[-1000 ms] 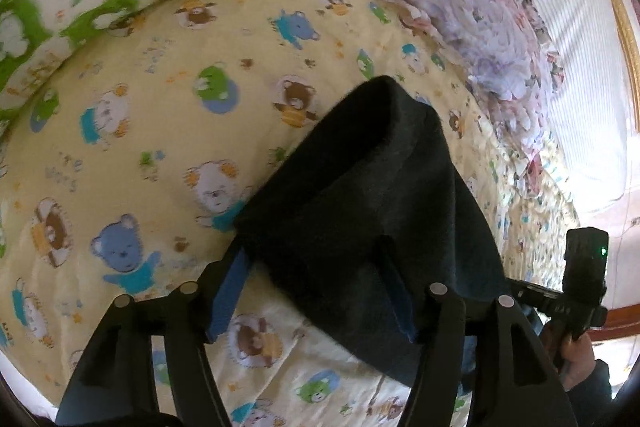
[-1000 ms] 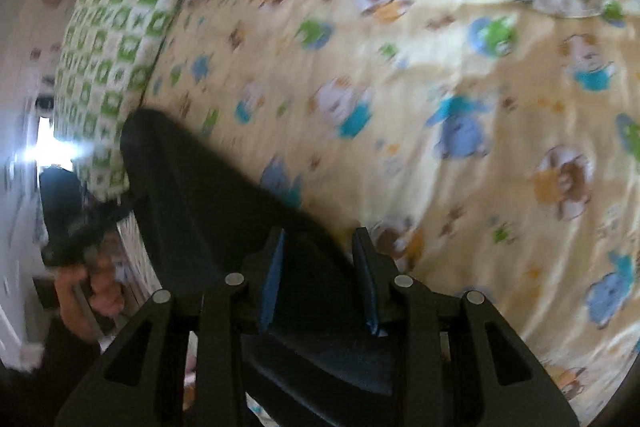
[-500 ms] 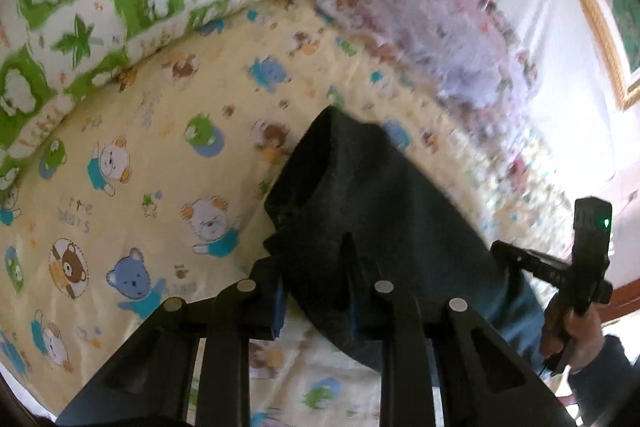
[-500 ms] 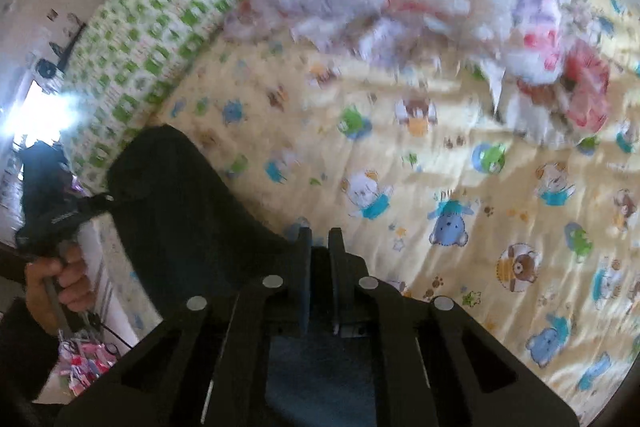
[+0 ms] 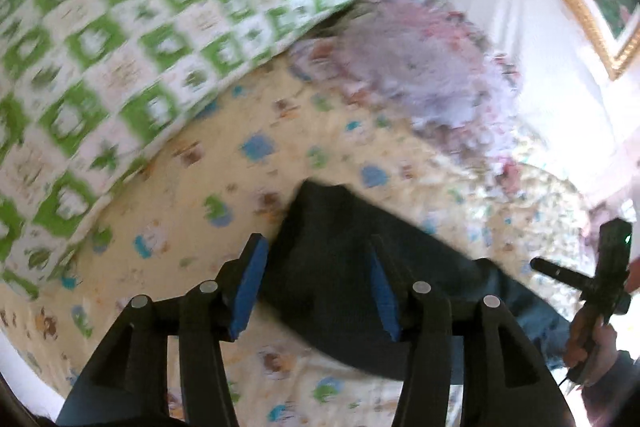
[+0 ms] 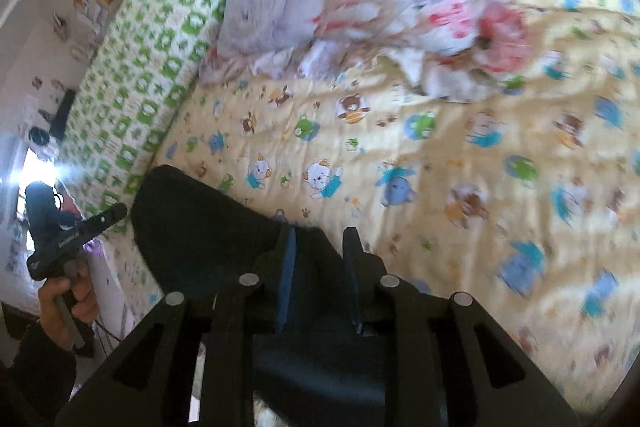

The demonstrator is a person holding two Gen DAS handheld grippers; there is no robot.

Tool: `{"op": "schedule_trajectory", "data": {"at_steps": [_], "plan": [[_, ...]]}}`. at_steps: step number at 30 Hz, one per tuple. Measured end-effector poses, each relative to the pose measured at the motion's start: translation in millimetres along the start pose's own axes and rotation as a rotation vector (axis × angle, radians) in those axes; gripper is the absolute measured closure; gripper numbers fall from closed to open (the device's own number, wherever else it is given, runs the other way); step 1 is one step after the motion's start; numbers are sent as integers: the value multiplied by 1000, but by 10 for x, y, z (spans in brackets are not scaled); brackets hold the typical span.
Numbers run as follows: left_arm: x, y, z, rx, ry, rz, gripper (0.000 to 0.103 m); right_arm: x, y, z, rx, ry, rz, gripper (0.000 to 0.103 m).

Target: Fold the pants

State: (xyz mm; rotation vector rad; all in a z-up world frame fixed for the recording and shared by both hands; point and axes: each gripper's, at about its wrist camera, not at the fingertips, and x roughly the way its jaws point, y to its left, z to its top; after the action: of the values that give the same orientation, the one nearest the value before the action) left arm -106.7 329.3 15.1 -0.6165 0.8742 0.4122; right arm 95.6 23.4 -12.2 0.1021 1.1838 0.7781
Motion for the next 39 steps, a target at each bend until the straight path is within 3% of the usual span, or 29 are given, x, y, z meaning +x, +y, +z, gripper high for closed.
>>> {"op": "schedule_trajectory", "data": {"at_steps": [5,18,23,39], "plan": [[133,-539,46,102,43,-101,45,-435,-211,-300,69,-54,-17,63],[654,-2366,-353,457,252,-326,41,-1345,-915,-1223,356,-186,-125,63],[808,-2998,-569,596,322,-381,39,-1563,-1102,-1583,440,-226,-167,63],[1228,-4345,-1214,907,525,-496,34,-2129,-1572,-2353,694,-349,-313,59]]}}
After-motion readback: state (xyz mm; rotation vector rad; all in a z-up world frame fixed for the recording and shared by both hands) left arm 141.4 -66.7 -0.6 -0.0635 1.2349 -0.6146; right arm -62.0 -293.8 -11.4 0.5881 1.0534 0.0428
